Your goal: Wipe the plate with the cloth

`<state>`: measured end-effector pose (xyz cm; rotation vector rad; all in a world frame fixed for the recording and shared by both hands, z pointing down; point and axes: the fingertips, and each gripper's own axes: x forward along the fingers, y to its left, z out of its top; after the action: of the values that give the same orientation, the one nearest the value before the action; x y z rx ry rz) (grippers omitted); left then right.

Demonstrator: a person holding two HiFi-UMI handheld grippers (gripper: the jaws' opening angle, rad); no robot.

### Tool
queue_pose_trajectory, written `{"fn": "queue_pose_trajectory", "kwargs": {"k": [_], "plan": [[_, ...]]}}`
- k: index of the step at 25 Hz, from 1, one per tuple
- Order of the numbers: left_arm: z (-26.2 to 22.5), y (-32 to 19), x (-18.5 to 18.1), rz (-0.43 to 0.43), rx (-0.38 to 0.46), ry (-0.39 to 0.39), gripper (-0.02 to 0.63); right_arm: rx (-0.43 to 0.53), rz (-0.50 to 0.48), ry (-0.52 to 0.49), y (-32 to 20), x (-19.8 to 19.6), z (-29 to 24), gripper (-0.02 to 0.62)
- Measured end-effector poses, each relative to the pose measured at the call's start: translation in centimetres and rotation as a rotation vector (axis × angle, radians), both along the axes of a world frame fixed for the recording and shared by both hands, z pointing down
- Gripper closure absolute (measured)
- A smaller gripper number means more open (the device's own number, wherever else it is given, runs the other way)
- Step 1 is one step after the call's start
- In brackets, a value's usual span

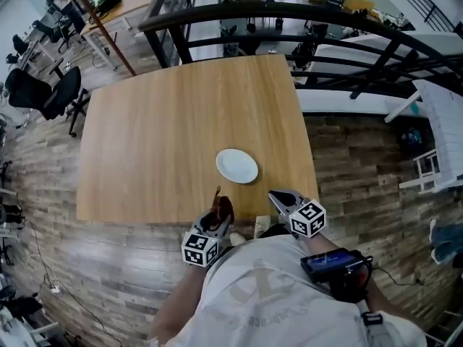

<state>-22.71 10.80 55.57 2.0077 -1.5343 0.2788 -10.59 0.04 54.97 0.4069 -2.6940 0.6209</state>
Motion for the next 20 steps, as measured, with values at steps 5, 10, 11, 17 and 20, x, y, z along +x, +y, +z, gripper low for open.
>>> {"fn": "queue_pose_trajectory", "kwargs": {"k": [5, 10, 11, 17, 20], "plan": [[-0.3, -4.8, 0.6, 0.043, -0.003, -0.042, 0.437, 0.014, 0.019, -0.037, -3.9, 0.2, -0.6, 0.583], [-0.1, -8.1, 2.8, 0.094, -0.029, -0.082, 0.437, -0.006, 0.034, -0.062, -6.4, 1.6, 0.0, 0.583], [-0.1, -9.3, 3.0, 0.1, -0.027, -0.092, 0.437, -0.007, 0.034, -0.066, -7.4, 1.8, 0.2, 0.583], [0.4, -11.8, 3.1, 0.102, -0.071, -0.124, 0.437, -0.051, 0.025, -0.073, -9.2, 1.8, 1.0, 0.583], [1.2, -12.8, 2.9, 0.107, -0.09, -0.134, 0.437, -0.065, 0.016, -0.075, -9.5, 1.2, 1.6, 0.583]]}}
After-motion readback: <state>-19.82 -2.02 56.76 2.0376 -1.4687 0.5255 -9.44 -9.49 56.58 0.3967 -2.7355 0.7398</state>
